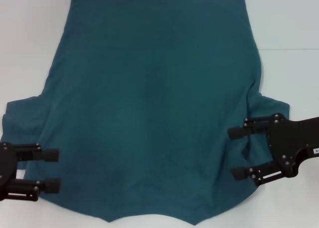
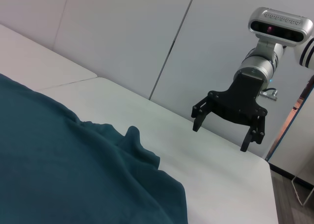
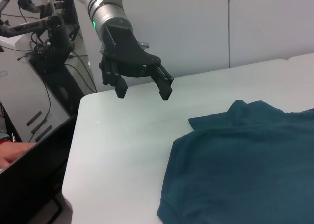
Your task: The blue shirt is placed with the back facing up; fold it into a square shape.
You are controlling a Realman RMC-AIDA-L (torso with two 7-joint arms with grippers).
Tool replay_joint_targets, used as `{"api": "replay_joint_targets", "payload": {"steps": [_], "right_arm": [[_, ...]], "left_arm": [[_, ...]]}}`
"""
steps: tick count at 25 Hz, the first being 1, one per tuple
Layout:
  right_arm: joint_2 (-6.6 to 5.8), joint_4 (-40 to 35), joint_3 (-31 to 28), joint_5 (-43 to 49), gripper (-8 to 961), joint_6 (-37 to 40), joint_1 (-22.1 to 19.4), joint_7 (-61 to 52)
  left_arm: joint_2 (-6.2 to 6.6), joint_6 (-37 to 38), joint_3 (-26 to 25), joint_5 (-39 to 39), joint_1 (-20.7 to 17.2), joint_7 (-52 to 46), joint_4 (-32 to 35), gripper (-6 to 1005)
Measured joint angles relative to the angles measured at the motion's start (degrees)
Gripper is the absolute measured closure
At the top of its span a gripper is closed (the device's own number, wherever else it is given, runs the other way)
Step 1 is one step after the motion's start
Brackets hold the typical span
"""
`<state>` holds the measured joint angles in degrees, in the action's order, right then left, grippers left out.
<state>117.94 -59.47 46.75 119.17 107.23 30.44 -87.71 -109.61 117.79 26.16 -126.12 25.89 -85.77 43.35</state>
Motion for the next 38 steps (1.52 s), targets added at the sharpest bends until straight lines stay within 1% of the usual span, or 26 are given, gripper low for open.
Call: {"api": "replay_joint_targets", "payload": {"steps": [7,13,19,23,27,32,35,38], "right_arm": [[0.01,-0.17,0.00,0.01,38,0.09,0.10,0.00],[0.01,-0.56,0.00,0.01,38,0.18,0.54,-0.01],[0.01,-2.21,0.01,0.00,38,0.33,0.89,-2.19],[0.14,-2.98,0.13,-0.01,38,0.37,1.37,-3.66],[0.27,-3.06,-0.09,-0.42,38,0.27,2.15,-4.43],[0.39,-3.58,-0.40,-0.51,38,-0.02,3.83,-7.08],[0.62,-4.84,-0.41,-0.51,38,0.05,4.30,-8.40],[0.75,-5.27,-0.46,-0.52,38,0.04,4.37,-8.84]], "left_arm": [[0.16,-0.29,-0.06,-0.09,0.10,-0.80,0.00,173],[0.02,-0.45,0.25,-0.12,0.14,-2.06,1.02,173],[-0.66,-0.95,-0.09,-0.12,-0.63,-2.56,3.43,171],[-1.25,-2.77,-0.28,-0.04,-1.01,-2.91,5.14,173],[-1.46,-7.15,0.11,-0.73,-1.40,-3.71,8.60,172],[-0.77,-15.19,0.33,-4.50,-1.10,-3.80,11.11,172],[-0.48,-20.99,0.82,-8.89,0.09,-3.80,11.46,172],[-0.40,-26.14,0.89,-13.26,1.91,-4.40,10.37,172]]}}
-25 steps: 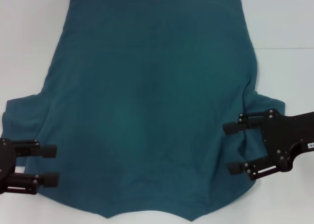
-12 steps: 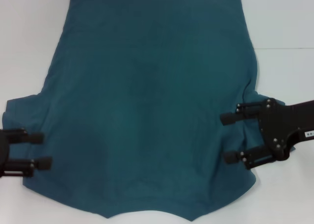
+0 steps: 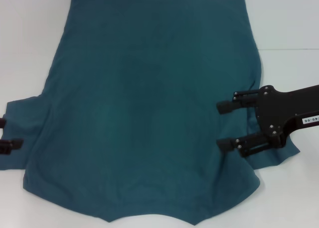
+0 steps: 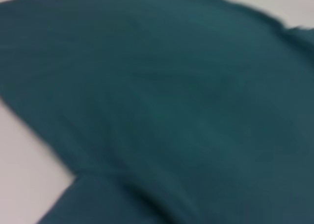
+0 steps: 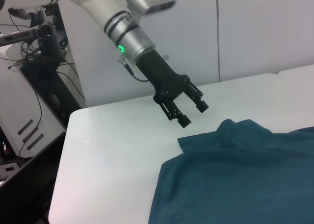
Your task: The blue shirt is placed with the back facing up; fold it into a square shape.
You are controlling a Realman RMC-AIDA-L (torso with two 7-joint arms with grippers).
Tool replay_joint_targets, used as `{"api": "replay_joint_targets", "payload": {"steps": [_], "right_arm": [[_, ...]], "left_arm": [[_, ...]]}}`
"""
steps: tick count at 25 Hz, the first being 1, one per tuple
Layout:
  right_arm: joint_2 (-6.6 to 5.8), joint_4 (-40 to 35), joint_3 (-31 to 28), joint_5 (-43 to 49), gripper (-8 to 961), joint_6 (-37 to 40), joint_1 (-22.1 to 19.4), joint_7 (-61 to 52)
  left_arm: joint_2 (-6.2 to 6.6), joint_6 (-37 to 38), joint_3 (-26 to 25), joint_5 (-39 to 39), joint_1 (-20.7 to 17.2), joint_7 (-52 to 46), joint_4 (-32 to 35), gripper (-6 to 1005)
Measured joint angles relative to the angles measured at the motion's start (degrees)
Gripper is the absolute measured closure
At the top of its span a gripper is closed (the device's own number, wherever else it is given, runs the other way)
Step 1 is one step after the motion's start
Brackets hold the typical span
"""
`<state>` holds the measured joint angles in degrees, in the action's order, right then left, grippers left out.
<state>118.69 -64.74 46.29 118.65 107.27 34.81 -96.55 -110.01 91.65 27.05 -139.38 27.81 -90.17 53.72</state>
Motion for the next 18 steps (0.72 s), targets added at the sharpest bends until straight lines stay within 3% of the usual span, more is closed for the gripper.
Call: {"api": "replay_joint_targets", "payload": {"steps": [10,18], "right_arm": [[0.23,-0.04,-0.15,-0.07,37,-0.30,0.14,-0.06],[0.92,-0.84,0.26,-0.09,37,-0.32,0.66,-0.35]], "left_arm": [[-1.05,-16.31,1.50,-11.11,5.27,-2.49,-4.57,173],[-1.20,-25.60,3.61,-16.66,8.09,-4.08,-10.39,171]]}}
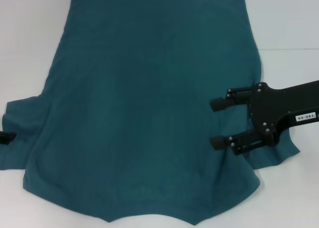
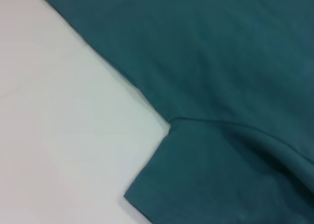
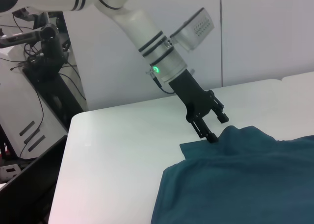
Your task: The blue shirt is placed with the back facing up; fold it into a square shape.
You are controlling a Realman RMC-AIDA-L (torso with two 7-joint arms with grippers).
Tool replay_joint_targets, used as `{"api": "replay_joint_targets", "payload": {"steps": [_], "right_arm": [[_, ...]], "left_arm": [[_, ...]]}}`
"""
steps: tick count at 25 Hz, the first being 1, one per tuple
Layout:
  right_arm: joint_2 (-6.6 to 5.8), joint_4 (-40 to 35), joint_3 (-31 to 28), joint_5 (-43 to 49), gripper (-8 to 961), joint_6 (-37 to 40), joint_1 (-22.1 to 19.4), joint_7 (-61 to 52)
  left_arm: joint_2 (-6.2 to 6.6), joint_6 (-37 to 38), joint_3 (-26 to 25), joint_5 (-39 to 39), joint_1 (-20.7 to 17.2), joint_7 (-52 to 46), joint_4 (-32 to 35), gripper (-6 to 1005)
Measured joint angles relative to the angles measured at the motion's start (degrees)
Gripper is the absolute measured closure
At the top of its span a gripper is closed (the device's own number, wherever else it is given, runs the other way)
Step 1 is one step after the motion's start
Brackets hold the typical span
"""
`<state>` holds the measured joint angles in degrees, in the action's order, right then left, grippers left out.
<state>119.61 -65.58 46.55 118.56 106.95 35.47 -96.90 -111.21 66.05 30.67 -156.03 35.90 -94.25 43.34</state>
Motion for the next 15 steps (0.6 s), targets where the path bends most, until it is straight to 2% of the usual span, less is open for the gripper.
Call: {"api": "replay_joint_targets", "payload": {"steps": [5,11,15], "right_arm": [[0.10,0.00,0.09,0.00,37,0.00,0.62,-0.50],[0.10,-0.16,0.21,0.00,37,0.00,0.79,-0.64],[0.10,-1.20,-0.17,-0.01,37,-0.05,0.47,-0.66]], "left_arm": [[-0.48,-2.05,0.22,-1.19,0.86,-0.63,-0.82,172],[-0.45,-3.42,0.70,-1.69,1.46,-0.74,-2.30,175],[-0.37,-6.60,2.87,-3.11,2.13,-2.42,-4.16,178]]}}
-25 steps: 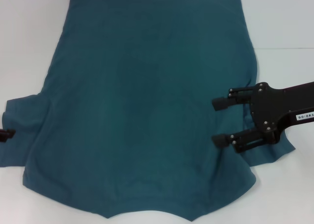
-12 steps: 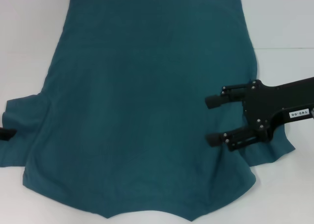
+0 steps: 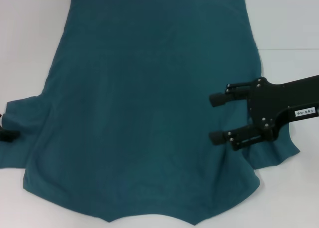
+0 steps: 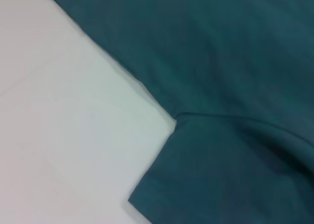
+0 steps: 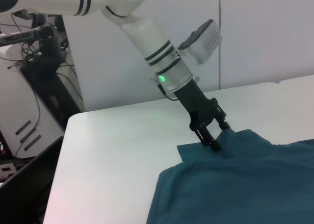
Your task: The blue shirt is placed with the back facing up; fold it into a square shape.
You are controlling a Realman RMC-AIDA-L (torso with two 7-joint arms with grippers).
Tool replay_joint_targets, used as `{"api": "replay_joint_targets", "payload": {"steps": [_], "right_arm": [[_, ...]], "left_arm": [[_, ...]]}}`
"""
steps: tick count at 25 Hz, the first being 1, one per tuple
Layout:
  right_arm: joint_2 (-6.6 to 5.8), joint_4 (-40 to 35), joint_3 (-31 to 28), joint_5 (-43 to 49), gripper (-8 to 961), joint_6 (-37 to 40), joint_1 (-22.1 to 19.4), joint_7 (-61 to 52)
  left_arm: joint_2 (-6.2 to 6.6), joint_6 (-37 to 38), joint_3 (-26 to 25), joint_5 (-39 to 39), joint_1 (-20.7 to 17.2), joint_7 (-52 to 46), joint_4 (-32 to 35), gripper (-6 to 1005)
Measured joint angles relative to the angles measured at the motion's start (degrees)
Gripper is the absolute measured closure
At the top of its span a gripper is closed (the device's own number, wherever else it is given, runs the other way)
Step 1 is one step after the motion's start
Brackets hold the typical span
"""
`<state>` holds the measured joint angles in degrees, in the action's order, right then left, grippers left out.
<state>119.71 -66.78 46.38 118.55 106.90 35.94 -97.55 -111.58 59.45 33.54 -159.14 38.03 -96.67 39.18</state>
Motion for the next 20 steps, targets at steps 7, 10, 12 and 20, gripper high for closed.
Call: {"api": "replay_joint_targets", "payload": {"steps": [7,10,12,20], "right_arm": [[0.08,-0.33,-0.31,-1.19,38,-0.97,-0.47,-0.07],[0.08,-0.35,-0.33,-1.24,38,-1.49,-0.66,-0.09],[0.08,-0.36,-0.33,-1.27,38,-1.81,-0.76,-0.09],[0.09,-0.37,-0.33,-1.40,38,-2.90,-1.08,-0.08]], "left_arm": [[-0.49,-3.33,1.16,-2.56,1.14,-2.39,-1.09,400],[-0.50,-2.99,2.06,-2.76,1.41,-2.25,-1.43,526],[-0.67,-2.77,2.53,-2.78,1.42,-2.24,-1.39,610],[-0.93,0.19,2.16,-2.27,1.35,-2.05,0.22,872]]}}
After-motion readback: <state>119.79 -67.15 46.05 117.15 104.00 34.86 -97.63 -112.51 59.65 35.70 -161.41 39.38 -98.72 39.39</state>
